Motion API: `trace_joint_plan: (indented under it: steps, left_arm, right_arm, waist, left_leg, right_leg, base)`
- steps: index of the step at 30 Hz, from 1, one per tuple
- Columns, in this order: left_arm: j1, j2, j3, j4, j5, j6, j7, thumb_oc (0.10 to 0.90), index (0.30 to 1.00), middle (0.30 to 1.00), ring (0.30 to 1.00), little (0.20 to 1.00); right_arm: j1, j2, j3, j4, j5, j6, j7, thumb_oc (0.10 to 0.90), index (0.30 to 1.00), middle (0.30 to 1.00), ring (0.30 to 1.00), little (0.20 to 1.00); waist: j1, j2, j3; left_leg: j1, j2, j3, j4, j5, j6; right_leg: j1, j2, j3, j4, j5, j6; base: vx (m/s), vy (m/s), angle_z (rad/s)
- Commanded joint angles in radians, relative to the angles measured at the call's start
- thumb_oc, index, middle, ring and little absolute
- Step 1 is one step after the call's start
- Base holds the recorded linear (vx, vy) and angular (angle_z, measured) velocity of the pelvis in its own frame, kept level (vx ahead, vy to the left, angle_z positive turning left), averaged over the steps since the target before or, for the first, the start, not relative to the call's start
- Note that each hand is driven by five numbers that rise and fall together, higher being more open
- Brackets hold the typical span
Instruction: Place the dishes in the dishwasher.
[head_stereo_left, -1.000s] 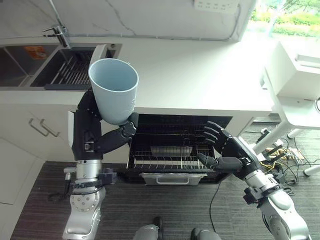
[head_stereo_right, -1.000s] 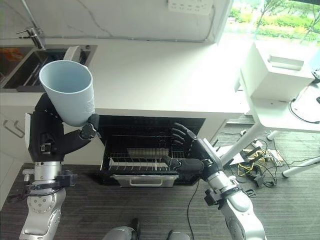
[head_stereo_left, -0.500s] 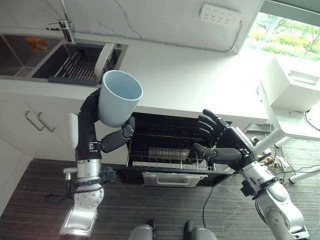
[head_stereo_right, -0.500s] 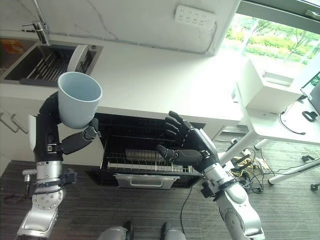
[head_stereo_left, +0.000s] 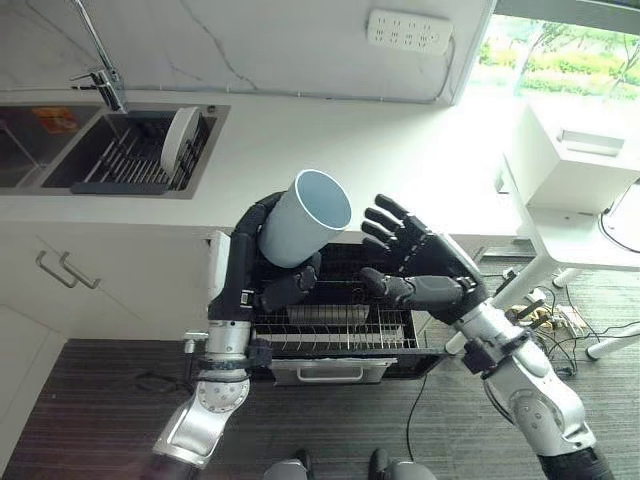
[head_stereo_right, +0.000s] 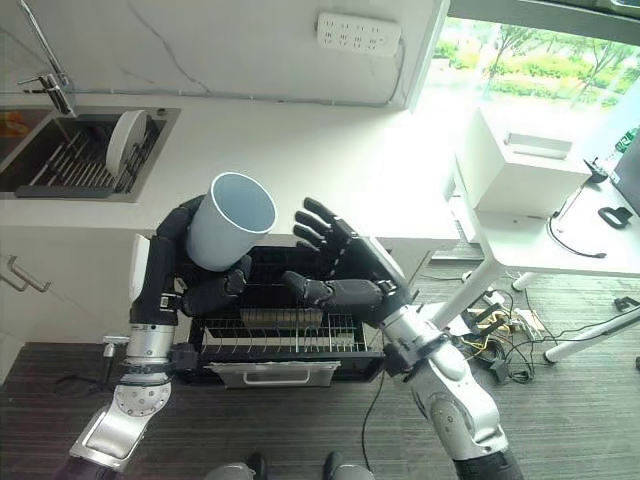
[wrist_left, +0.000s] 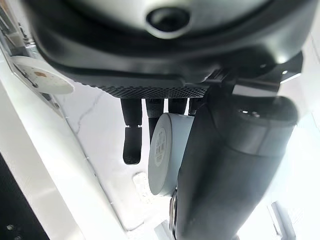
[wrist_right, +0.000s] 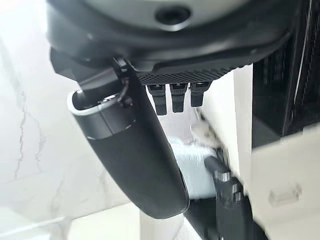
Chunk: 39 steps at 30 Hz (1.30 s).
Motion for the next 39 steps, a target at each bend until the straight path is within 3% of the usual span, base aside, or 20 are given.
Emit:
trace_joint_plan:
  steps: [1, 13, 39]
  left_arm:
    - [-0.119, -0.004, -0.005, -0.032, 0.033, -0.089, 0.087, 0.4, 0.3, 0.3, 0.3, 0.3]
    - [-0.155, -0.033, -0.071, 0.01, 0.13, -0.08, 0.266, 0.4, 0.3, 0.3, 0.3, 0.3]
    - [-0.18, -0.034, -0.156, 0.016, 0.138, -0.038, 0.223, 0.4, 0.3, 0.3, 0.3, 0.3]
  right_arm:
    - [-0.095, 0.03, -0.026, -0.028, 0.096, -0.088, -0.014, 0.8, 0.9, 0.9, 0.9, 0.9]
    - [-0.152, 0.092, 0.04, 0.003, 0.133, -0.145, -0.125, 0.8, 0.9, 0.9, 0.9, 0.9]
    - [-0.214, 0.116, 0.117, -0.037, 0.069, -0.164, -0.188, 0.8, 0.9, 0.9, 0.9, 0.9]
  waist:
    - [0.001, -0.003, -0.096]
    - [0.009, -0.005, -0.102]
    - [0.01, -0.004, -0.098]
  left_leg:
    - [0.039, 0.031, 0.005, 0.039, -0.148, -0.02]
    - [0.047, 0.03, -0.001, 0.039, -0.154, -0.018]
    - [0.048, 0.021, 0.001, 0.039, -0.16, -0.008]
  right_leg:
    - [0.005, -0.007, -0.009, 0.051, -0.094, 0.045]
    - [0.013, -0.01, -0.012, 0.051, -0.097, 0.043]
    - [0.007, -0.013, -0.005, 0.051, -0.09, 0.048]
  base:
    - [-0.02, -0.031, 0.08]
    - [0.0, -0.006, 0.02]
    - [0.0, 0.0, 0.0]
